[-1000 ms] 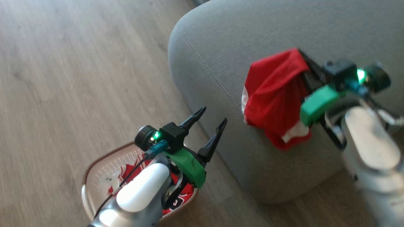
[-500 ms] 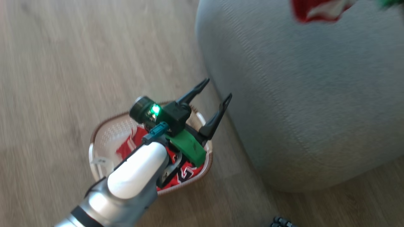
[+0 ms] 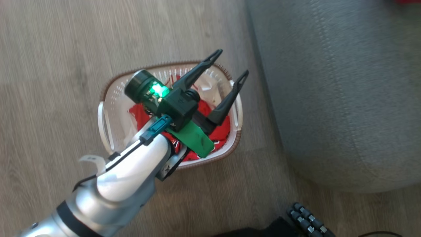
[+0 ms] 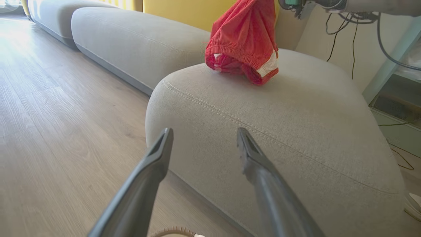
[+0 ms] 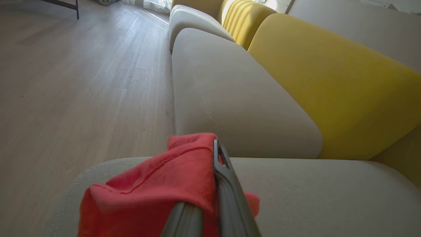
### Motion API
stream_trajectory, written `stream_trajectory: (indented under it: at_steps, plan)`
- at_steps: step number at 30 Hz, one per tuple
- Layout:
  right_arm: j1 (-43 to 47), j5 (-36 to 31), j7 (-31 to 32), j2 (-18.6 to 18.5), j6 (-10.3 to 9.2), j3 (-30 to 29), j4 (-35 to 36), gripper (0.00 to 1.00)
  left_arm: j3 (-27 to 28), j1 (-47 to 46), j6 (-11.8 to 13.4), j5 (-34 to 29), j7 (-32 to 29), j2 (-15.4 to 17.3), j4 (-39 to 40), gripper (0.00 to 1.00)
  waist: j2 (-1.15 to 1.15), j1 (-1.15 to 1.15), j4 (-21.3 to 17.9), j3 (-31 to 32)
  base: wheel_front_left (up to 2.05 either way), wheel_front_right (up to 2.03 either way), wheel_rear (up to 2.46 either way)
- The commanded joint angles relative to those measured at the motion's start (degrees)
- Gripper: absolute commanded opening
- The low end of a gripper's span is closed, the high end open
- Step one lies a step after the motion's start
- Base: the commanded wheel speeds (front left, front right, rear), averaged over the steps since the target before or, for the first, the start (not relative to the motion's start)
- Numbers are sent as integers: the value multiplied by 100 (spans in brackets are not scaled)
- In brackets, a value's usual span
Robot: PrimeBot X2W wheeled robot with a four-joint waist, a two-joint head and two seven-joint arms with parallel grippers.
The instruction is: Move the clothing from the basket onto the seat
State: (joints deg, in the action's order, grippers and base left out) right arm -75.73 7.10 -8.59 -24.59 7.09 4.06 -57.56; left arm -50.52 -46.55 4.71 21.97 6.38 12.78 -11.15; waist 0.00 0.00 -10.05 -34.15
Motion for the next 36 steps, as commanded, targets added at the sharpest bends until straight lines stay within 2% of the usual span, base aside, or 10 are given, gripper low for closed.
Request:
stream_trajectory:
  at_steps: [1, 8, 9, 11, 12, 13, 21, 26, 36]
  plan:
    - [-36, -71, -111, 79, 40, -33, 33, 0, 185, -131, 66, -79, -25, 131, 237, 100, 0, 0, 67, -156, 0, 0, 0]
    - [244, -267, -437, 468, 40, -123, -708, 0, 181, -49, 135, -46, -86, 224, 336, 100, 0, 0, 43, -212, 0, 0, 0]
    - [270, -308, -467, 502, 40, -96, -777, 3, 184, -40, 144, -40, -84, 234, 347, 100, 0, 0, 33, -203, 0, 0, 0]
    - [313, -377, -521, 549, 40, -69, -894, 43, 189, -15, 165, -27, -84, 255, 367, 100, 0, 0, 12, -174, 0, 0, 0]
    - [332, -408, -538, 569, 40, -55, -953, 69, 190, -6, 174, -21, -88, 265, 373, 100, 0, 0, 1, -159, 0, 0, 0]
    - [346, -433, -555, 589, 40, -48, -1000, 100, 192, 2, 182, -15, -91, 276, 375, 100, 0, 0, -12, -143, 0, 0, 0]
    - [578, -447, -632, 754, 40, 153, -1045, 100, 223, 177, 213, 131, 8, 313, 258, 100, 0, 0, -120, 212, 0, 0, 0]
    - [976, -249, -639, 737, 40, 347, -593, 100, 293, 375, 249, 295, 198, 290, 122, 100, 0, 0, -160, 617, 0, 0, 0]
    - [1692, 167, -640, 418, 40, 888, 157, 100, 489, 770, 281, 677, 554, 190, -300, 100, 0, 0, 35, 1542, 0, 0, 0]
